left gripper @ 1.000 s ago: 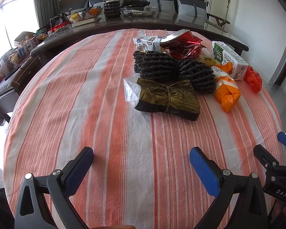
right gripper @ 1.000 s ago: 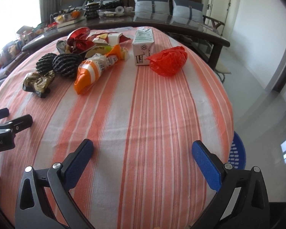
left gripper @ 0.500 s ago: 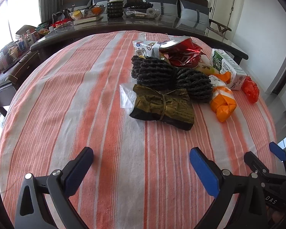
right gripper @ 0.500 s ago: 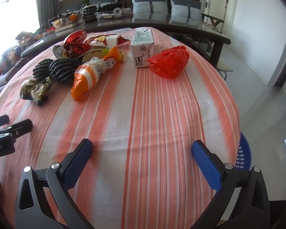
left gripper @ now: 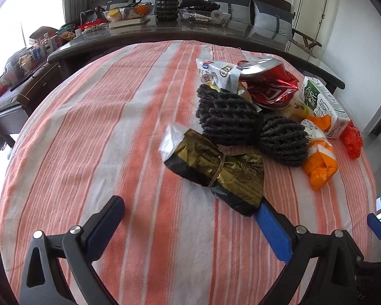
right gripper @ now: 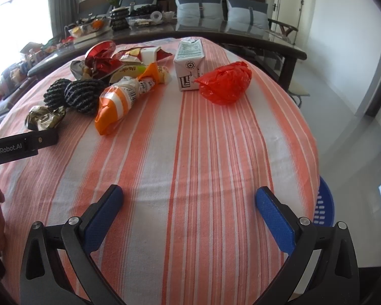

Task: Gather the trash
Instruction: 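Grasp the dark leaf-wrapped package with the left tool while the right tool approaches the red bag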

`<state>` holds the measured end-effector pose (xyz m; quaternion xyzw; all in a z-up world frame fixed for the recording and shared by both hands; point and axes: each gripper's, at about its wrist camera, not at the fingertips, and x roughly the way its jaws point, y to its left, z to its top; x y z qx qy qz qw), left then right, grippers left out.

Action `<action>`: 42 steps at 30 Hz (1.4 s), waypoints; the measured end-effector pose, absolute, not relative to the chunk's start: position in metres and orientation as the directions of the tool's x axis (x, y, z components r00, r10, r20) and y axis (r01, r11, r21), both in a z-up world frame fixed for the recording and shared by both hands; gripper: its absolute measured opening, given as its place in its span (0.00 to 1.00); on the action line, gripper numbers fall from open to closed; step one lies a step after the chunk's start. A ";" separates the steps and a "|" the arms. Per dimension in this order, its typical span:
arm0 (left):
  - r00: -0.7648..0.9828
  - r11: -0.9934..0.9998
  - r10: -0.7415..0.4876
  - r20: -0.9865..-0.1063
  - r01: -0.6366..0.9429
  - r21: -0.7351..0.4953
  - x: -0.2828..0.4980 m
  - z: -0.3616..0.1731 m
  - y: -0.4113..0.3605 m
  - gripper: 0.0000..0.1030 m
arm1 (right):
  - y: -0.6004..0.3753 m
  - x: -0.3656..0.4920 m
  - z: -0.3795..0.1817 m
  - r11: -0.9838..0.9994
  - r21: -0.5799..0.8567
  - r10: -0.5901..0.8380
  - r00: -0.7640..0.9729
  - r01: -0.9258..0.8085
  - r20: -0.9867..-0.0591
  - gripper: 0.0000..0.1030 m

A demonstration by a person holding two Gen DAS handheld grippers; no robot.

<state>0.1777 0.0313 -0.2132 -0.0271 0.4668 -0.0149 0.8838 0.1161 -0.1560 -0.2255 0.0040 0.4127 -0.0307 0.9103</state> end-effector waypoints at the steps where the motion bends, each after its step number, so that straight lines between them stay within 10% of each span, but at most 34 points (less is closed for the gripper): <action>1: 0.560 0.998 -0.041 -0.827 -0.011 -0.057 0.174 -0.213 0.042 1.00 | -0.156 0.116 -0.226 0.998 -0.018 -0.053 0.657 0.059 -0.752 1.00; 21: 0.561 0.989 -0.130 -0.818 0.017 -0.145 0.199 -0.206 0.056 0.98 | -0.156 0.117 -0.224 0.998 -0.015 -0.054 0.655 0.066 -0.754 1.00; 26: 0.577 0.990 -0.137 -0.805 0.068 -0.120 0.195 -0.207 0.052 0.48 | -0.158 0.119 -0.224 0.999 -0.005 -0.038 0.649 0.053 -0.760 1.00; 42: 0.591 0.989 -0.148 -0.793 0.097 -0.113 0.181 -0.207 0.055 0.35 | -0.157 0.123 -0.225 0.998 -0.007 -0.042 0.644 0.057 -0.764 1.00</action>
